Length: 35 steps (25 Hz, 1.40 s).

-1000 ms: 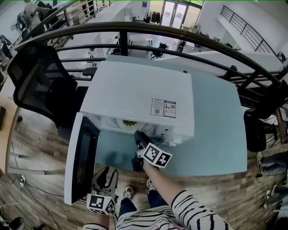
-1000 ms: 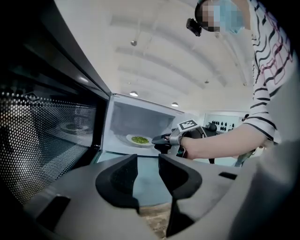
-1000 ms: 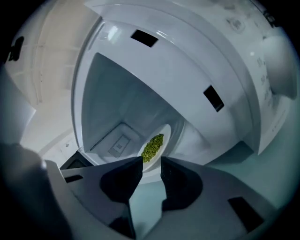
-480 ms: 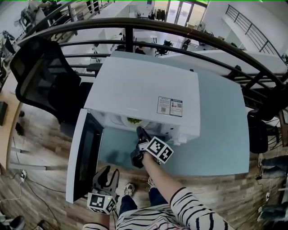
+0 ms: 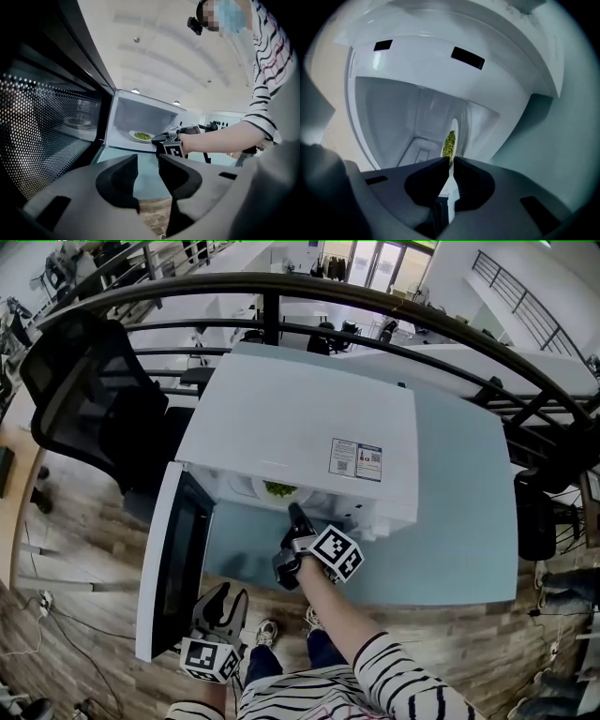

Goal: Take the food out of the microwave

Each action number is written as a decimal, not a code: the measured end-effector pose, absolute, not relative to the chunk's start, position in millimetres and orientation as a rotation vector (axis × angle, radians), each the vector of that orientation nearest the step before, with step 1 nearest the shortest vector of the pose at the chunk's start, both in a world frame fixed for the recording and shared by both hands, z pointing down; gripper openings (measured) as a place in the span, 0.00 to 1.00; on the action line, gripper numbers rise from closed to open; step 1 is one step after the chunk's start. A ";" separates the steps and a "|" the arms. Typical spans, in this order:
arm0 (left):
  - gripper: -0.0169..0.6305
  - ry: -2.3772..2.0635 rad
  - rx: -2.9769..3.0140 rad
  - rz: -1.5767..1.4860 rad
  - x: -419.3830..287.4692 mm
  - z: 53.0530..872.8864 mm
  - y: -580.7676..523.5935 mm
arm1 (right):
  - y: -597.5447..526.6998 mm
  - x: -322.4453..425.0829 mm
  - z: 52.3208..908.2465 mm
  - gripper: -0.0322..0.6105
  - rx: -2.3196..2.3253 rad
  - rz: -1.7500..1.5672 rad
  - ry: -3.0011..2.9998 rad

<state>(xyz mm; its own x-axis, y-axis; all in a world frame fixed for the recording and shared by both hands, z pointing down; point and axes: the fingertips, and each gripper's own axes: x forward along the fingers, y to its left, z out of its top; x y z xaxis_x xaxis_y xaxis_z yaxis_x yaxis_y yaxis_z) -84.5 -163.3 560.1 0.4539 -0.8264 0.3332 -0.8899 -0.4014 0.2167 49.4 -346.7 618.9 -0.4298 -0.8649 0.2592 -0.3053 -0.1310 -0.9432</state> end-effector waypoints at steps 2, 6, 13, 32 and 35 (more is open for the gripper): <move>0.23 -1.439 2.349 0.231 -81.6 561.2 -165.4 | -342.4 51.7 619.5 0.12 -1.295 -1.604 1.669; 0.23 -1.372 2.361 0.182 -72.4 562.7 -172.9 | -331.6 56.9 616.9 0.12 -1.244 -1.624 1.662; 0.23 -1.280 2.357 0.131 -52.8 570.8 -198.1 | -312.1 68.1 612.6 0.11 -1.200 -1.651 1.679; 0.25 -1.158 2.146 -0.097 -26.0 592.9 -295.1 | -282.2 88.4 622.6 0.12 -1.156 -1.696 1.756; 0.25 -1.132 2.095 -0.103 -21.8 602.7 -302.9 | -281.0 89.6 623.8 0.12 -1.152 -1.702 1.764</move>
